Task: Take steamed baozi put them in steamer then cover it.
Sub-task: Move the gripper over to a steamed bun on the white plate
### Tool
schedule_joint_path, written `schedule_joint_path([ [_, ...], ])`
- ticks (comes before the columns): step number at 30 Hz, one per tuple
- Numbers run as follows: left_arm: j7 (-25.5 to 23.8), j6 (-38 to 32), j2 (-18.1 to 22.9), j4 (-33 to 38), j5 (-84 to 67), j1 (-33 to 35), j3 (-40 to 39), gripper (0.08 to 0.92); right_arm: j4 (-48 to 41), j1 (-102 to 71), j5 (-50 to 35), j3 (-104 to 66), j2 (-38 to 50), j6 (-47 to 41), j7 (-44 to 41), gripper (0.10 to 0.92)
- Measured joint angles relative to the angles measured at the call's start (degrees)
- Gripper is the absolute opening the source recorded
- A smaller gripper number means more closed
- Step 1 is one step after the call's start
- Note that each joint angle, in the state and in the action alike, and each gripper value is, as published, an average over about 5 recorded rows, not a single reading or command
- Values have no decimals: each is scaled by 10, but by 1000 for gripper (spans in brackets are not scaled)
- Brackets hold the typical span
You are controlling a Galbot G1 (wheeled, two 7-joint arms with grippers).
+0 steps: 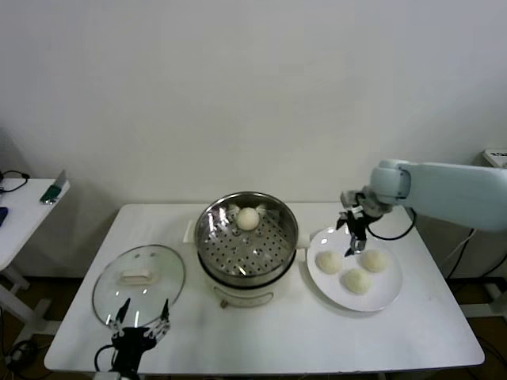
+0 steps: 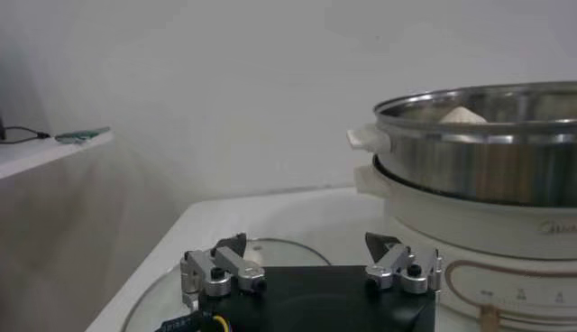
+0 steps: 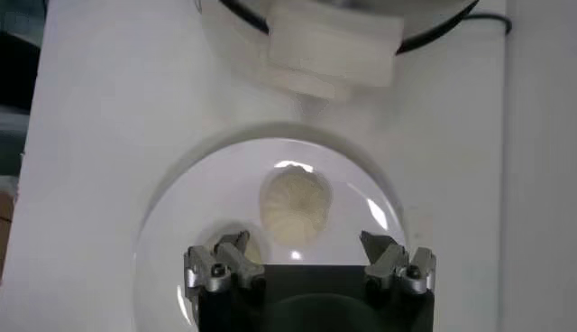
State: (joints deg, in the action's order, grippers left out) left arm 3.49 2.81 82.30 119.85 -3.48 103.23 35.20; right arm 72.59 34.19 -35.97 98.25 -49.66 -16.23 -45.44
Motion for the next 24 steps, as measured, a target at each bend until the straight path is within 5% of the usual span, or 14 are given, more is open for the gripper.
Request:
schedule_joint_path([
  [18,4,-5,1,-8,-1,-1,-2,823,-70,-111,28,-81,-31,-30,29,820],
  [24,6,-8,-1,-10,-2,-1,-2,823,-85,-124,28,-90,-39,-33,30,731],
])
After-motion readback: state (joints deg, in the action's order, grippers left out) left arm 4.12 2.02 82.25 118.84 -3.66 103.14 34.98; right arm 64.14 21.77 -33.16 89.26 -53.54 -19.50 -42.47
